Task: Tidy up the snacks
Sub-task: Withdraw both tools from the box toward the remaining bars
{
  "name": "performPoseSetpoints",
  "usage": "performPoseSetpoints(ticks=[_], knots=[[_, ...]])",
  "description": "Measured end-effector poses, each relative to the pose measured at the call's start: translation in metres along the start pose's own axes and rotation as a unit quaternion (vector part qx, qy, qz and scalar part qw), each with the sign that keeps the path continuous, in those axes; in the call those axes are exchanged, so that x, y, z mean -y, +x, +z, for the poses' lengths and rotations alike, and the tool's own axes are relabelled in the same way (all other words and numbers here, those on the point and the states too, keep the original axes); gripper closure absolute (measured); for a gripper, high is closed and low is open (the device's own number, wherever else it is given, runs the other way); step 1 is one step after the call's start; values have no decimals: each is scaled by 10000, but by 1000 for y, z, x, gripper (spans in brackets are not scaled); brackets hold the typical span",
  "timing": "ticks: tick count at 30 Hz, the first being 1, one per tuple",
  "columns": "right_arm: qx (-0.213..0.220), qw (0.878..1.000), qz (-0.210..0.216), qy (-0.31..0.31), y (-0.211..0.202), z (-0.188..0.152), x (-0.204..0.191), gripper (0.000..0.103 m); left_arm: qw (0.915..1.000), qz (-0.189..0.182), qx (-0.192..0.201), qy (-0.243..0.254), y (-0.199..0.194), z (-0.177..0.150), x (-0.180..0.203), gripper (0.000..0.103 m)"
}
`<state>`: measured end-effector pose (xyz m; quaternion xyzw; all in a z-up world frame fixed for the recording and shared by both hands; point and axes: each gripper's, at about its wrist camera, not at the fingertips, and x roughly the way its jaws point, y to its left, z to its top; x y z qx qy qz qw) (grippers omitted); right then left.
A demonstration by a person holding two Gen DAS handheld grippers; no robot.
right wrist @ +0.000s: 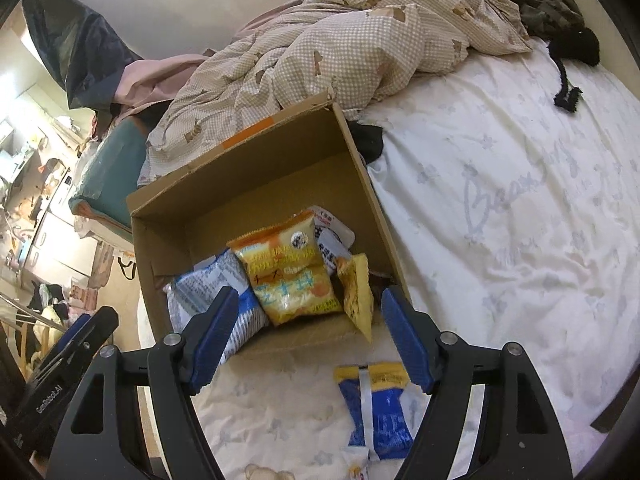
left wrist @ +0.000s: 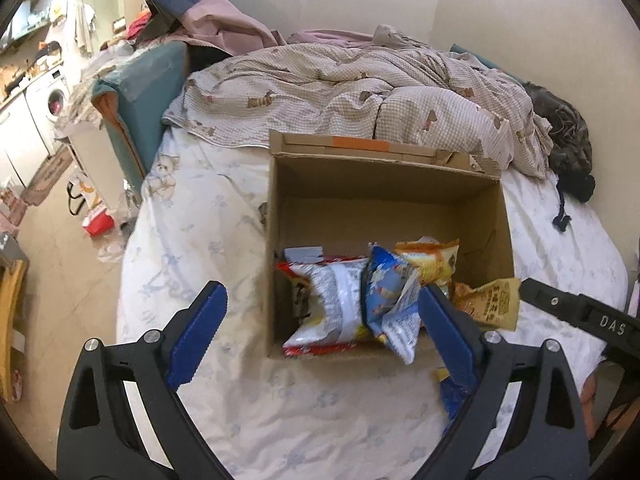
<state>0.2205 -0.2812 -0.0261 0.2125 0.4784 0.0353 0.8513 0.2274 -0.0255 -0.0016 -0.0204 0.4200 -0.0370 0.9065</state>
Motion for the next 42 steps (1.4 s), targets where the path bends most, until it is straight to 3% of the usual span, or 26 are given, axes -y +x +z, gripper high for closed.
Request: performPoseSetpoints(ticks=[21, 27, 31, 38, 42], knots=[[-455, 9986, -202, 190, -20, -49, 26, 27, 9957, 24, -759, -524, -13, -67, -21, 8], [-479, 9982, -269, 230, -31, -55, 47, 27, 9928, 48, -1161, -297, -1, -91, 5, 8], [-465, 9978, -177, 428, -37, -56, 61, 27, 9927, 165, -1187, -163, 1, -99, 28, 8], [-878, 9892, -235, 1147, -29, -57, 96, 27, 9872, -9, -1595, 69, 17, -129, 79, 8], [-1004, 9816, 10, 1626, -24, -56, 112, 26, 9810, -120, -1928, 171, 31, -153, 107, 8]])
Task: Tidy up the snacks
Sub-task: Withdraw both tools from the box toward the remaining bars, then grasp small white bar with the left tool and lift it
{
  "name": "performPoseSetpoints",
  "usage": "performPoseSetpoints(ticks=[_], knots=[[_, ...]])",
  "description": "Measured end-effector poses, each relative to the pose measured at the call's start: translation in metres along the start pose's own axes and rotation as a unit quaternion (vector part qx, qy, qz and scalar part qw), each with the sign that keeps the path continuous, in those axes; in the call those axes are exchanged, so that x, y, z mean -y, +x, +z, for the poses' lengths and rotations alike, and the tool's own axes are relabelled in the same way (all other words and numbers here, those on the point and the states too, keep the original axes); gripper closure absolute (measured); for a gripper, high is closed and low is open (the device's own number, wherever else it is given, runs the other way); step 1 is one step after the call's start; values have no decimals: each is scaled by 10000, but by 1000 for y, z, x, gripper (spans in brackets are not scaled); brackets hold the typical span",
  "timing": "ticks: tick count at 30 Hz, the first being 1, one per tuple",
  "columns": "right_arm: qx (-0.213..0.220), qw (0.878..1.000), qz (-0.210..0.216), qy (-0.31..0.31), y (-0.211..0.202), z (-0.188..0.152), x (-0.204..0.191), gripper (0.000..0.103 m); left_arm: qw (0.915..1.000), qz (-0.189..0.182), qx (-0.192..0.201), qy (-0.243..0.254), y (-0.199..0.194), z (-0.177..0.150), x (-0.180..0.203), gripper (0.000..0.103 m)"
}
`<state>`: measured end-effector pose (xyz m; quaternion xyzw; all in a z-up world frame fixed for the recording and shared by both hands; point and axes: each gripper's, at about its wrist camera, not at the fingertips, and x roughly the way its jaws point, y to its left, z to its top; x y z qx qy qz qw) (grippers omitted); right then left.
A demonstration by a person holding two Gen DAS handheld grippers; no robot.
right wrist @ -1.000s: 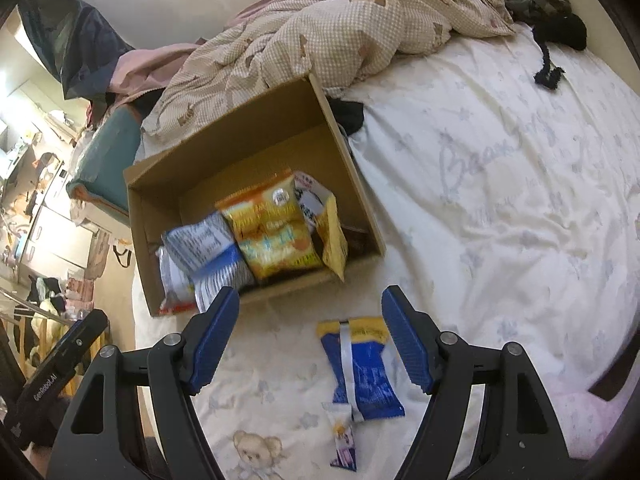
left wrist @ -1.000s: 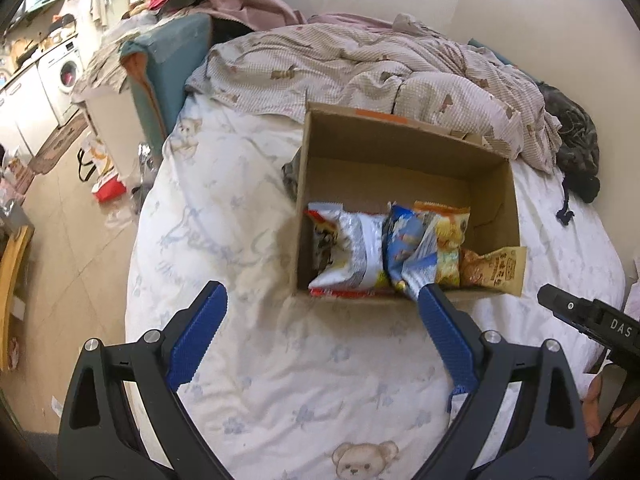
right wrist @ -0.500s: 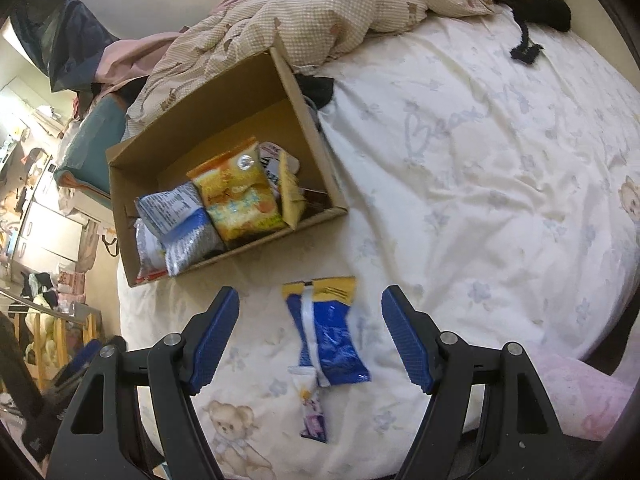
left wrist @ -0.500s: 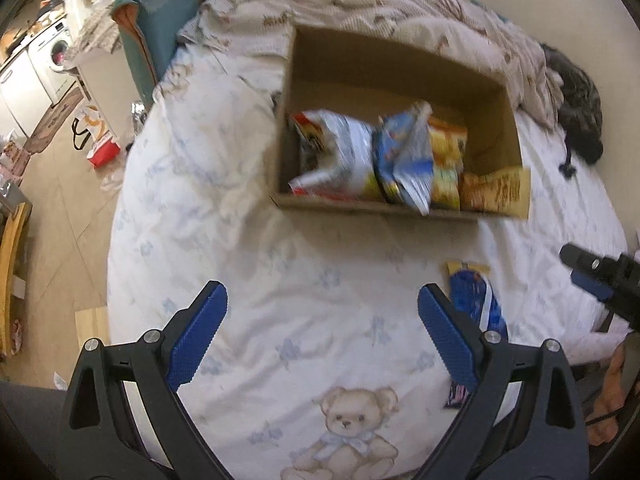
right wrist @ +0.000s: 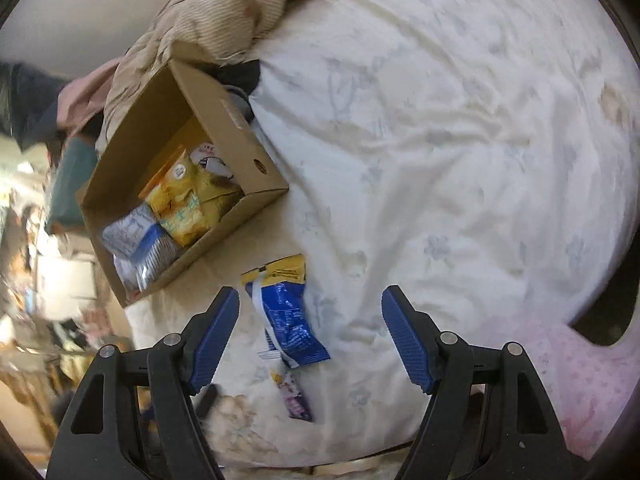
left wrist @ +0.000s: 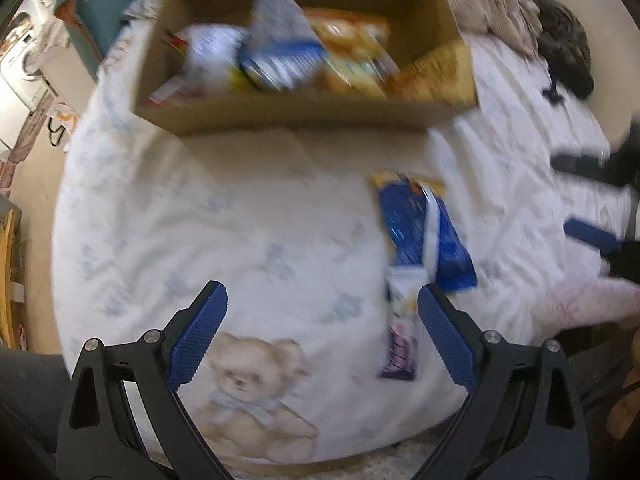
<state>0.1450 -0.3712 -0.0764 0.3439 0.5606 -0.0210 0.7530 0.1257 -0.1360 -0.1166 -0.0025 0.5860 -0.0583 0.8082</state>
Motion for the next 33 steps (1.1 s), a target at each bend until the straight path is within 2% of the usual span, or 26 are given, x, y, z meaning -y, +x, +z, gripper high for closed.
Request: performPoseSetpoints(ticks=[3, 5, 7, 8, 9, 10, 14, 17, 24, 30, 33], knots=[[-7, 9999, 75, 76, 2, 4, -1, 27, 9995, -146, -265, 134, 18, -8, 20, 9], [-41, 9999, 104, 71, 5, 6, -4, 27, 9985, -204, -449, 246, 31, -12, 32, 21], [-70, 9999, 113, 44, 8, 7, -6, 26, 9974, -248, -609, 299, 41, -14, 38, 51], [-75, 9999, 104, 29, 8, 7, -7, 26, 9962, -378, -730, 282, 47, -15, 39, 59], [-76, 9999, 100, 24, 8, 7, -8, 26, 9952, -490, -803, 263, 50, -16, 39, 72], [-82, 9999, 97, 20, 9, 7, -8, 27, 9947, -515, -846, 284, 52, -17, 38, 89], [-103, 9999, 81, 33, 10, 9, -7, 27, 9945, -554, -850, 243, 43, -14, 24, 89], [-107, 9999, 38, 13, 12, 9, -10, 27, 9958, -551, -711, 162, 24, -3, 5, 89], [-241, 9992, -226, -234, 28, 3, -25, 27, 9995, -29, -311, 61, -25, 28, -57, 89], [-401, 9959, -561, -584, 48, -6, -41, 26, 9998, 35, -100, -169, -48, 42, -110, 89], [-703, 9932, -519, -765, 65, -14, -52, 26, 9997, 53, 21, -239, -49, 42, -124, 89]])
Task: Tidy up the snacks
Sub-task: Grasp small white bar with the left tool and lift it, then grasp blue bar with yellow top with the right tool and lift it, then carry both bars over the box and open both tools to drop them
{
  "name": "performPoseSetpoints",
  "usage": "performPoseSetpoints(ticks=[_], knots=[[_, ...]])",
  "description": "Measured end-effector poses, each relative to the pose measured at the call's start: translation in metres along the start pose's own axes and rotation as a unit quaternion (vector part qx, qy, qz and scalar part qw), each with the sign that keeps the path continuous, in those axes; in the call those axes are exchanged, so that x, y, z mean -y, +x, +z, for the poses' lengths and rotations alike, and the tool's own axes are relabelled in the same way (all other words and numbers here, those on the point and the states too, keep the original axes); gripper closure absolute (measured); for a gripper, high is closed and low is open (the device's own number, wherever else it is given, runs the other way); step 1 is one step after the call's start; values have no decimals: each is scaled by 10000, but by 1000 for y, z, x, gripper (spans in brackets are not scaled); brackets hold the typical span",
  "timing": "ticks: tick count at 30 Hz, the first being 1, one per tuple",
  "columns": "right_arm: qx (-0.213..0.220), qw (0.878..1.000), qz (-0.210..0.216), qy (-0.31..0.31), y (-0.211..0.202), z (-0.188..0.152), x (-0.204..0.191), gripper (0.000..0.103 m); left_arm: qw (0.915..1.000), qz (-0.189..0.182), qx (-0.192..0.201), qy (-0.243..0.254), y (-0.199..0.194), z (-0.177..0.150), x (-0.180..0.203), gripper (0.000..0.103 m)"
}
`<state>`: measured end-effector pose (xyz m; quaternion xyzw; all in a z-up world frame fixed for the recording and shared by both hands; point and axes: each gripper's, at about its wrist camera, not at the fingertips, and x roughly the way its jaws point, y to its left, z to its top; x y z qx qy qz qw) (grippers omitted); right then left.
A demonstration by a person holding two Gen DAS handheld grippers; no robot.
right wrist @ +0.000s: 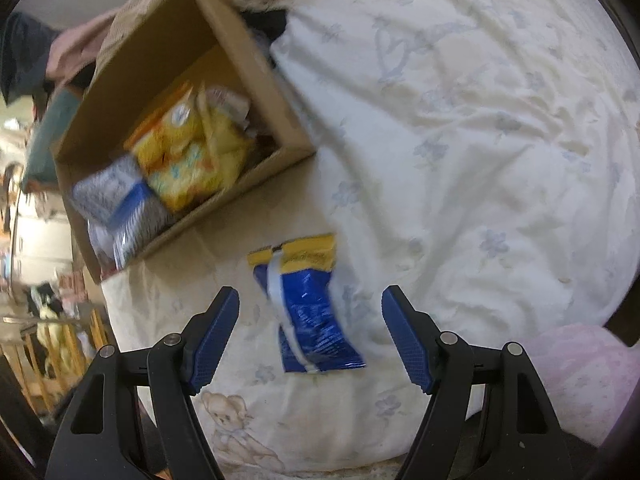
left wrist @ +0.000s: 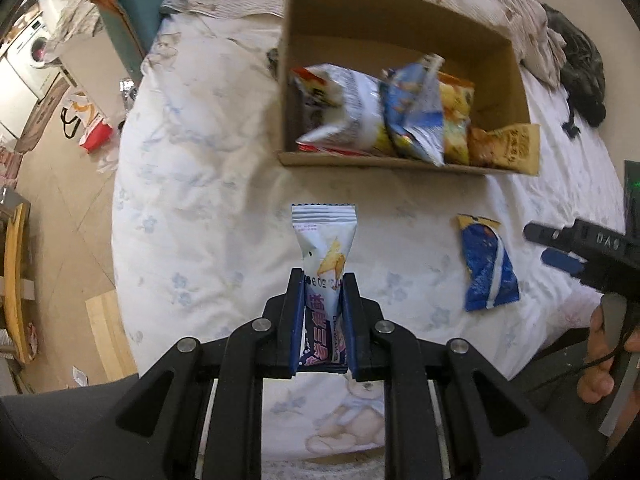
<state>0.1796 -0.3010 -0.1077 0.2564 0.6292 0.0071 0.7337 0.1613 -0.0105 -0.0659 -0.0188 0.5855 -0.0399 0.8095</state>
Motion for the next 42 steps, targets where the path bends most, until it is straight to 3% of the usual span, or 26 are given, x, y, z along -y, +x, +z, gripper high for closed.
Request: performPoseSetpoints(ticks=[5, 12, 22, 23, 26, 29, 33, 42], knots=[[-230, 9980, -487, -343, 25, -3, -22, 26, 9988, -219, -189, -392, 14, -2, -11, 88], [-452, 9829, -1426, -1074, 58, -7, -46, 26, 9967, -353, -205, -696, 10, 4, -24, 88], [-848, 9687, -1771, -1517, 87, -17, -54, 26, 9953, -535, -187, -789, 4, 6, -22, 88], [-827, 9668, -1813, -1602, 88, -19, -56, 27, 9955, -520, -177, -775, 4, 6, -22, 88], [-691, 9627, -1860, -1840, 84, -24, -62, 53, 9957, -464, -171, -785, 5, 5, -23, 88], [-535, 9658, -1681, -1901, 72, -28, -65, 65, 9955, -371, -167, -856, 7, 4, -29, 88], [-433, 9749, -1092, -1892, 54, -33, -70, 65, 9955, -209, -140, -910, 9, 2, -36, 88], [-333, 9745, -331, -2194, 26, -61, -81, 68, 9952, 191, -63, -954, 14, 2, -44, 88]])
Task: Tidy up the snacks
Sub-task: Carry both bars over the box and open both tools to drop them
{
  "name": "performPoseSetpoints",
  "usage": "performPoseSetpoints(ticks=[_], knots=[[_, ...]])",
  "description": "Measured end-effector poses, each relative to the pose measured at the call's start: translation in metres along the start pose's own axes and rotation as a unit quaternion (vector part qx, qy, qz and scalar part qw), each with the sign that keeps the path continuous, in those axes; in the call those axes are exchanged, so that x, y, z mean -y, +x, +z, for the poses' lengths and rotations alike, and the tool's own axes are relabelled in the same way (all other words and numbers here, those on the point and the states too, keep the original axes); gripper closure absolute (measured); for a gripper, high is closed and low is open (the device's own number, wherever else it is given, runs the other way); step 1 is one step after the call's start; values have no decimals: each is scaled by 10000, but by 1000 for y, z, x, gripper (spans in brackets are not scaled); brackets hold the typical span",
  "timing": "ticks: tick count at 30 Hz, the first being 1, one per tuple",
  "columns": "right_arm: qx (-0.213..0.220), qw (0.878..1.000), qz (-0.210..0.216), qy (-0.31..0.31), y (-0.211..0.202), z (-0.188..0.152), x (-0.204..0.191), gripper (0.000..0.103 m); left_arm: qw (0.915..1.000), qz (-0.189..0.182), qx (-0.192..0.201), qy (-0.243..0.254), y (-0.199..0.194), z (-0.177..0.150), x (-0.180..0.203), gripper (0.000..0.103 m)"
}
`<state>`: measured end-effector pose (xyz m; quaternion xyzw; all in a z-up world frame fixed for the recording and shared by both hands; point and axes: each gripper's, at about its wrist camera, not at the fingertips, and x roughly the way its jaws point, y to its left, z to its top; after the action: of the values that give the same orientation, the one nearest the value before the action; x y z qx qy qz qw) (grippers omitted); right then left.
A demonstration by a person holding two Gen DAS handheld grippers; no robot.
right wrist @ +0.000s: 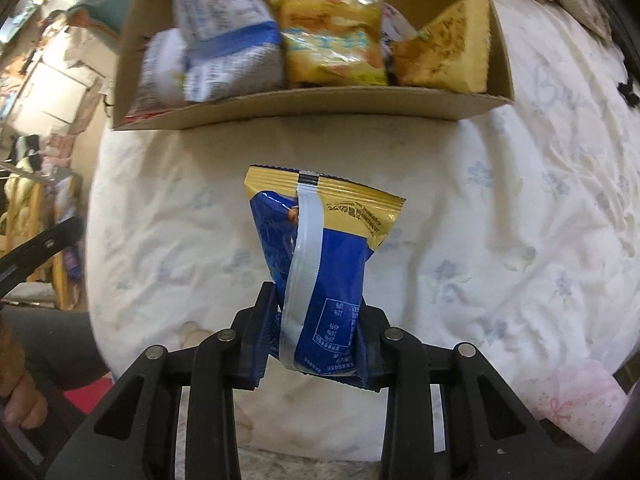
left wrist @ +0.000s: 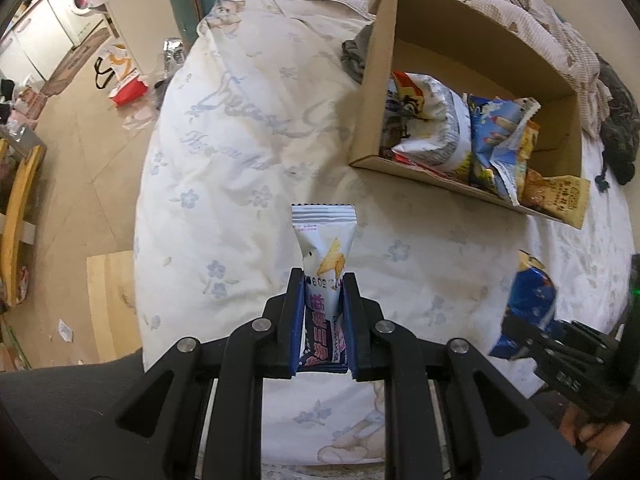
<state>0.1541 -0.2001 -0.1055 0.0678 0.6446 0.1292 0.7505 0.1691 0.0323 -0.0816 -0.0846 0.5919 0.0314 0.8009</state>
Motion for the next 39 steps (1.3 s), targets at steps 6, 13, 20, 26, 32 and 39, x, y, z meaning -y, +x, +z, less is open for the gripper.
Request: performPoseSetpoints(ticks=[6, 13, 20, 26, 32, 39], knots=[[415, 9980, 460, -83, -35, 5, 4, 68, 9982, 261, 485, 221, -11, -1, 0, 88], [1038, 9907, 832, -276, -67, -2, 4, 68, 9969, 275, 717, 165, -23, 1, -2, 88], [1474, 9819, 1165, -244, -76, 3, 0, 68, 9946, -48, 989, 312, -54, -3, 10, 88], [2128, 9669, 1409, -14, -99, 7, 6, 68, 9927, -202, 1146, 320, -65, 9, 11, 88], [2671, 9555, 1209, 318, -121, 22, 24, 68, 9921, -343, 1165, 315, -68, 38, 18, 88], [2806, 9482, 1006, 1094, -122, 63, 65, 68, 9884, -362, 1391, 488, -66, 86, 44, 88]])
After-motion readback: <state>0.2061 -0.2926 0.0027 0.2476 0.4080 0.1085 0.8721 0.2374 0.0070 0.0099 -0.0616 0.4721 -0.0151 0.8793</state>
